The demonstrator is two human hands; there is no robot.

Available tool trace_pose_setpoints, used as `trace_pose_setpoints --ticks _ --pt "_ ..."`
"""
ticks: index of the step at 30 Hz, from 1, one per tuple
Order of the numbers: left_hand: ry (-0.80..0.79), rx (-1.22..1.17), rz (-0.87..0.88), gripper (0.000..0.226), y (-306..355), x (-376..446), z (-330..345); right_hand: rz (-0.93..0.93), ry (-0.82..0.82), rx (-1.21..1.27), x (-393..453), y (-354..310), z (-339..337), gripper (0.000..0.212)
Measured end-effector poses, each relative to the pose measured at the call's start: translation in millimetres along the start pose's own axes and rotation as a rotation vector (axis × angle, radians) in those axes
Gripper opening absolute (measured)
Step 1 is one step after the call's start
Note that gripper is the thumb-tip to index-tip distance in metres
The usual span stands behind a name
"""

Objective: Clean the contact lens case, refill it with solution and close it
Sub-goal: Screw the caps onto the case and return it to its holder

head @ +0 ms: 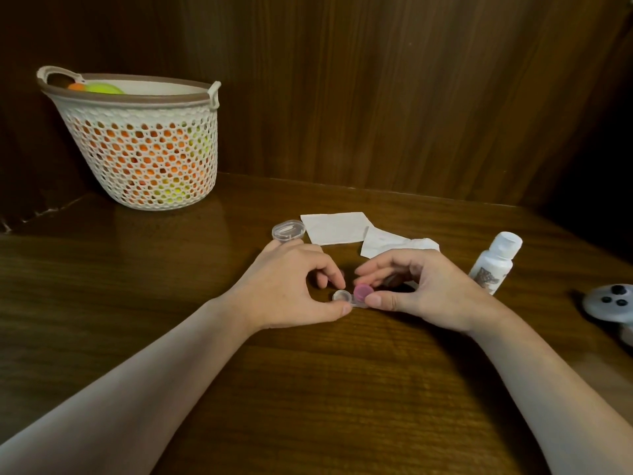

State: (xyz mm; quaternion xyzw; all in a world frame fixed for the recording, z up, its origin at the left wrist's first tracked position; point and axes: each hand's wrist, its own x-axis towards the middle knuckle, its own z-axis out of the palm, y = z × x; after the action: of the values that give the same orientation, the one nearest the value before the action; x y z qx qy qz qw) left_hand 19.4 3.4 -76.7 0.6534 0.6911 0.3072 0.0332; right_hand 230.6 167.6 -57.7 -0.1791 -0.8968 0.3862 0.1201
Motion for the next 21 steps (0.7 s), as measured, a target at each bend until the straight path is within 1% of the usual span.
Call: trace_pose_setpoints --ticks 21 --pt "0.010 -0.034 -0.013 0.033 -1.4 0.5 2.1 0.028 -0.036 -0.058 2.3 5.0 -1.8 0.036"
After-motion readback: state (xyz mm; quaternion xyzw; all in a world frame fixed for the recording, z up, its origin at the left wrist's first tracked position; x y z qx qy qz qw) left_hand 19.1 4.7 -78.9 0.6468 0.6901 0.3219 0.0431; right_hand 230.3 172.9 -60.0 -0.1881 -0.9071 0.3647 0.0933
